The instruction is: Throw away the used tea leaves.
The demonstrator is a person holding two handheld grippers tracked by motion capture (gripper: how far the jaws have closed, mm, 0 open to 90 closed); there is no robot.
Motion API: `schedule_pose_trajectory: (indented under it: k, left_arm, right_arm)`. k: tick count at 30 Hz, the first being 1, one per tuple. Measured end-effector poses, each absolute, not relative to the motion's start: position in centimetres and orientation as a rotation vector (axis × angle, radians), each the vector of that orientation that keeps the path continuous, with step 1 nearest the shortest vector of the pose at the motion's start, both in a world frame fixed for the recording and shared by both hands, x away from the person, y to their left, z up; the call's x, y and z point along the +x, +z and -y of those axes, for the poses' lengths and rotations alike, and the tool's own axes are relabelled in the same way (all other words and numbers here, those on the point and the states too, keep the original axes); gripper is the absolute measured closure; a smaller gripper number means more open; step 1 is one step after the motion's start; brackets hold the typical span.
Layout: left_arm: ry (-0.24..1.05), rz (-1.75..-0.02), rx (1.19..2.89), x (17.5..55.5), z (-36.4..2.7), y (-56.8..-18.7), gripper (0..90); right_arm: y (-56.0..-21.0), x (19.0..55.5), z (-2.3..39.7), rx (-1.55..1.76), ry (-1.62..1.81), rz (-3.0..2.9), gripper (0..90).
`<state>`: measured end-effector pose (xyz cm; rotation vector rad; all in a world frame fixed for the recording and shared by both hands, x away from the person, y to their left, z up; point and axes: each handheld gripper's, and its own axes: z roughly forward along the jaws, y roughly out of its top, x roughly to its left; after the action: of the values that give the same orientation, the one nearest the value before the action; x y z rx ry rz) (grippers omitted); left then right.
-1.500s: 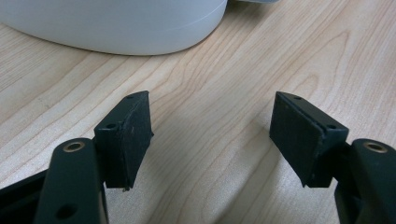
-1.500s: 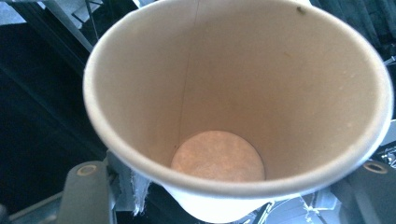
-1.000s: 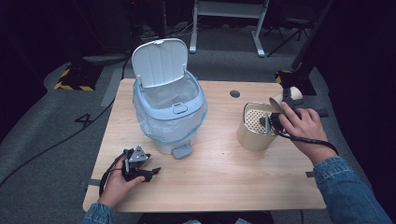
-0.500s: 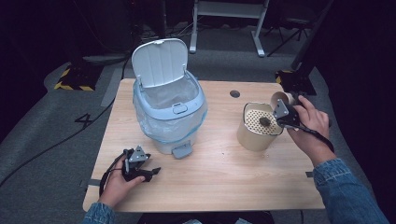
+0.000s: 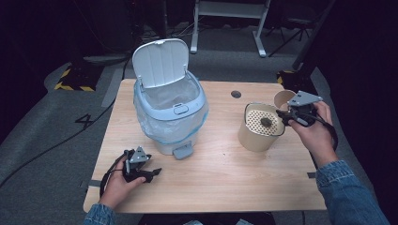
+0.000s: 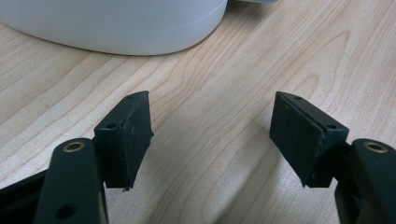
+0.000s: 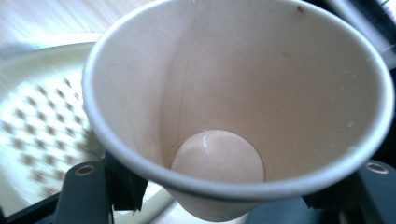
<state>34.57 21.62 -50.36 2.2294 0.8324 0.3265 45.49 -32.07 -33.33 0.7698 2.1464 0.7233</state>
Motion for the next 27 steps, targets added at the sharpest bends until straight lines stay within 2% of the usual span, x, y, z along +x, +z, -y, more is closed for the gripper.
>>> schedule_pose_trajectory:
  k: [6, 15, 27]
  left_arm:
    - [0.327, -0.833, 2.229, 34.6, -21.6, -50.4, 29.9]
    - [0.326, -0.833, 2.228, 34.6, -21.6, -50.4, 29.8]
    - [0.324, -0.835, 2.227, 34.6, -21.6, -50.4, 29.9]
  right_arm:
    - [-33.3, 45.5, 33.1, 0.883, 1.061, -2.165, 31.2]
    - [-32.5, 44.8, 33.2, 0.887, 1.325, -2.204, 31.2]
    - [-30.5, 43.1, 31.9, 0.859, 1.394, -2.278, 31.2]
